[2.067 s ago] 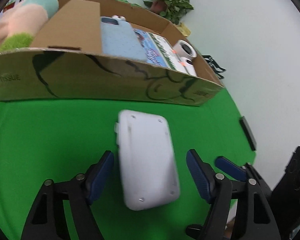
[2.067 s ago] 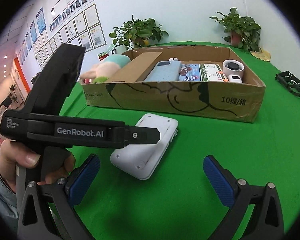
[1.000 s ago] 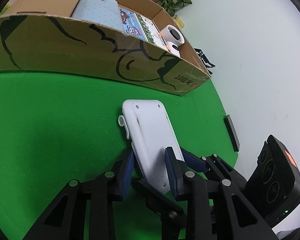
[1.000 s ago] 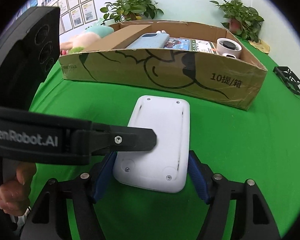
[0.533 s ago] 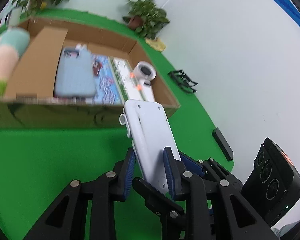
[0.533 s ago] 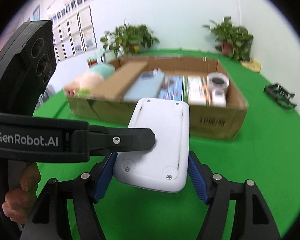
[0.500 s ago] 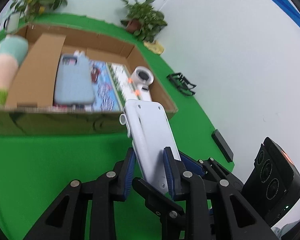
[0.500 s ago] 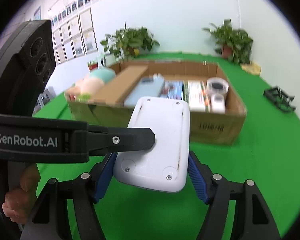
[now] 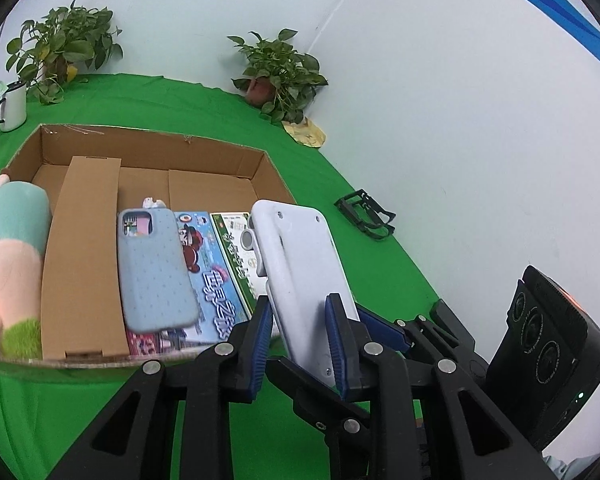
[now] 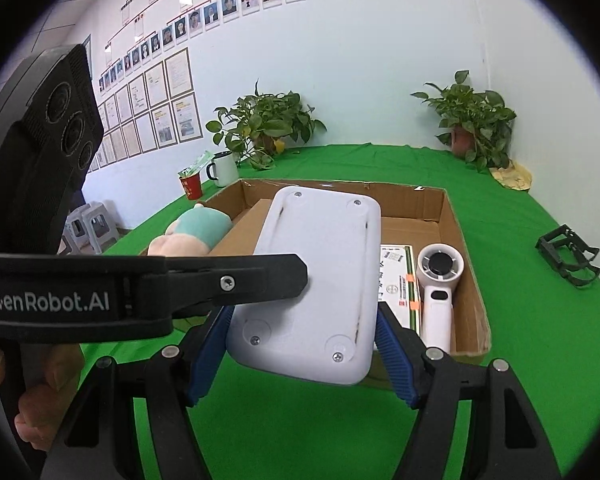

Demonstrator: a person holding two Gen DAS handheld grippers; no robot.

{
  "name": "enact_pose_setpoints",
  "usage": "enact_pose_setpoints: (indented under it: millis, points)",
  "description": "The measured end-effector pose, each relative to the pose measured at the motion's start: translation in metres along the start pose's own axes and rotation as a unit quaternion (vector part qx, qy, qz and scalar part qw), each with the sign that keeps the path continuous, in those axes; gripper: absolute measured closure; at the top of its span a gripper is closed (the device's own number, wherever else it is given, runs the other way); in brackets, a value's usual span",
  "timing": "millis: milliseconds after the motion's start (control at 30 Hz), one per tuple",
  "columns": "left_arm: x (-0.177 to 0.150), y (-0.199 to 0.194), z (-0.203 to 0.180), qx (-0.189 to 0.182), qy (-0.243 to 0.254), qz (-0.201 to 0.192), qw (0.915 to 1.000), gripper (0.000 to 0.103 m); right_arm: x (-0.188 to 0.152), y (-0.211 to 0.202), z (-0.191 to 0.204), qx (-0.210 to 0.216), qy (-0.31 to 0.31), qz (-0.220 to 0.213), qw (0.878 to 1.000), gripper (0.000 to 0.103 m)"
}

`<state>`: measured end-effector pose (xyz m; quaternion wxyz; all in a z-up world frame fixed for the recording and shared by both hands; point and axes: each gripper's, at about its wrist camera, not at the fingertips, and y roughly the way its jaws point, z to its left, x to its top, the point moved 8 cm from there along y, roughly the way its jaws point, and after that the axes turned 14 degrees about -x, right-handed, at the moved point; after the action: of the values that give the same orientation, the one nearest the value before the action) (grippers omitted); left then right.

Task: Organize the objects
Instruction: 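Lift the power bank with the left gripper and carry it over the box, then lower the power bank beside the phone case and open the left gripper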

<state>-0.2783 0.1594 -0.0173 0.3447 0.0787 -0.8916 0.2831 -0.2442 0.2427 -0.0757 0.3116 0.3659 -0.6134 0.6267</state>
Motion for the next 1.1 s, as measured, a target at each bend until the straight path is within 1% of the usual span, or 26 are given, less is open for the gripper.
enact_pose_setpoints:
  millis: [167,233,433,567,667,800,867,933,1000,1033,1067,1100]
  points:
    - [0.025,0.025,0.029,0.000,-0.023,0.007,0.9997,0.079,0.013,0.027,-0.008,0.012,0.004,0.027,1.000,0.034]
    - [0.034,0.038,0.043,0.002,-0.034,0.012,0.9994,0.079,0.017,0.043,-0.013,0.017,0.007,0.044,0.999,0.034]
    - [0.055,0.073,0.080,0.016,-0.061,0.045,0.9970,0.080,0.024,0.087,-0.024,0.028,0.024,0.102,0.994,0.034]
    - [0.055,0.091,0.104,0.018,-0.093,0.066,0.9933,0.080,0.018,0.111,-0.027,0.041,0.043,0.145,0.988,0.034]
    - [0.048,0.103,0.124,0.012,-0.126,0.083,0.9885,0.080,0.009,0.125,-0.027,0.035,0.042,0.170,0.984,0.034]
    - [0.035,0.113,0.140,0.017,-0.136,0.101,0.9853,0.080,-0.007,0.139,-0.025,0.037,0.056,0.210,0.975,0.034]
    - [0.032,0.113,0.143,0.015,-0.139,0.101,0.9850,0.079,-0.012,0.141,-0.024,0.037,0.056,0.214,0.975,0.033]
    - [0.031,0.107,0.144,0.028,-0.134,0.096,0.9859,0.078,-0.013,0.139,-0.021,0.032,0.047,0.206,0.977,0.033]
    - [0.033,0.096,0.142,0.056,-0.114,0.084,0.9883,0.069,-0.013,0.137,-0.017,0.031,0.040,0.203,0.978,0.032]
    - [0.034,0.085,0.139,0.076,-0.099,0.073,0.9895,0.067,-0.013,0.138,-0.014,0.033,0.039,0.203,0.978,0.032]
    - [0.035,0.074,0.137,0.089,-0.087,0.058,0.9905,0.064,-0.013,0.137,-0.013,0.038,0.040,0.202,0.978,0.031]
    - [0.038,0.061,0.131,0.101,-0.067,0.038,0.9920,0.059,-0.014,0.134,-0.012,0.042,0.038,0.198,0.979,0.031]
